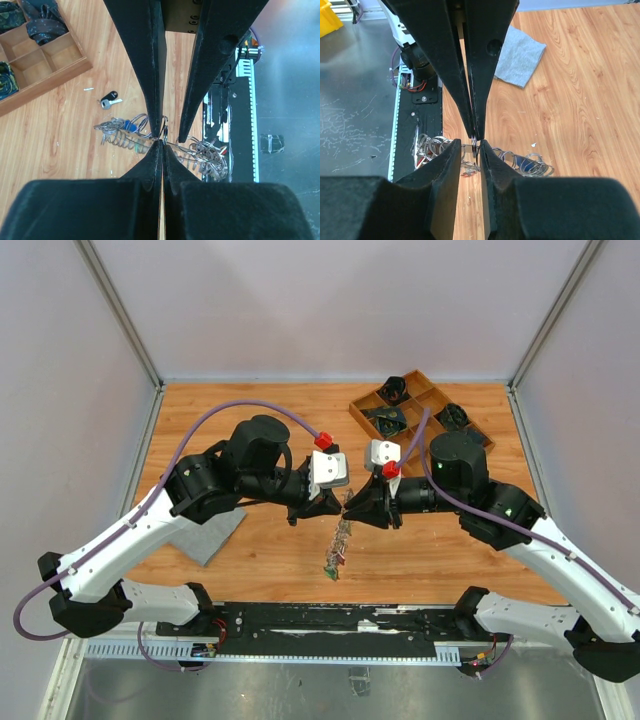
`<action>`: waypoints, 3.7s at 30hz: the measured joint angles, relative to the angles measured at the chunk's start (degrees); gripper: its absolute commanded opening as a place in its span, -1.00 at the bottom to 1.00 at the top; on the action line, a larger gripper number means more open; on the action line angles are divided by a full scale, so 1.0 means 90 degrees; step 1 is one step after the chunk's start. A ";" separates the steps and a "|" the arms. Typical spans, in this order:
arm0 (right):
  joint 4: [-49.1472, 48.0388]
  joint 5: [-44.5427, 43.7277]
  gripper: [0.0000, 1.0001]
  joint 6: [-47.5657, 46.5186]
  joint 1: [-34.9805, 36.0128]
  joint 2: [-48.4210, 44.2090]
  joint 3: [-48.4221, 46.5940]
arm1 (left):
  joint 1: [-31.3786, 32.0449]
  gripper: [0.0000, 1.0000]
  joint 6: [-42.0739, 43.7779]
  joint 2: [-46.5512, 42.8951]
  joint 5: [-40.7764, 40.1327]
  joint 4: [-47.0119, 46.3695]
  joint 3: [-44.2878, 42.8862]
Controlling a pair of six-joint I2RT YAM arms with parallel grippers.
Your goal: Put the keys on the keyring
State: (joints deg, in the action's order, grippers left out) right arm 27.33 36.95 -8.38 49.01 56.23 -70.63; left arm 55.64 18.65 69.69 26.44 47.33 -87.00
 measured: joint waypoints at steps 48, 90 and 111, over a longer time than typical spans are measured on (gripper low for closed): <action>-0.3733 -0.0119 -0.99 0.1239 0.0000 -0.1666 0.1348 | 0.0019 -0.67 -0.1724 -0.2239 -0.0350 -0.3847 0.1540; -0.6193 0.0398 -0.99 0.1224 0.0000 -0.1115 0.1753 | 0.0032 -0.39 -0.2800 -0.2108 -0.0085 -0.6436 0.2897; -0.5532 0.0199 -0.67 0.0908 0.0000 -0.1367 0.1724 | 0.0039 -0.99 -0.2603 -0.1821 0.0058 -0.6069 0.2630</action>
State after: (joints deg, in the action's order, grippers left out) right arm -22.46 38.74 -0.21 49.01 43.92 -55.11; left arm 55.99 -4.78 53.30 26.96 -7.29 -63.33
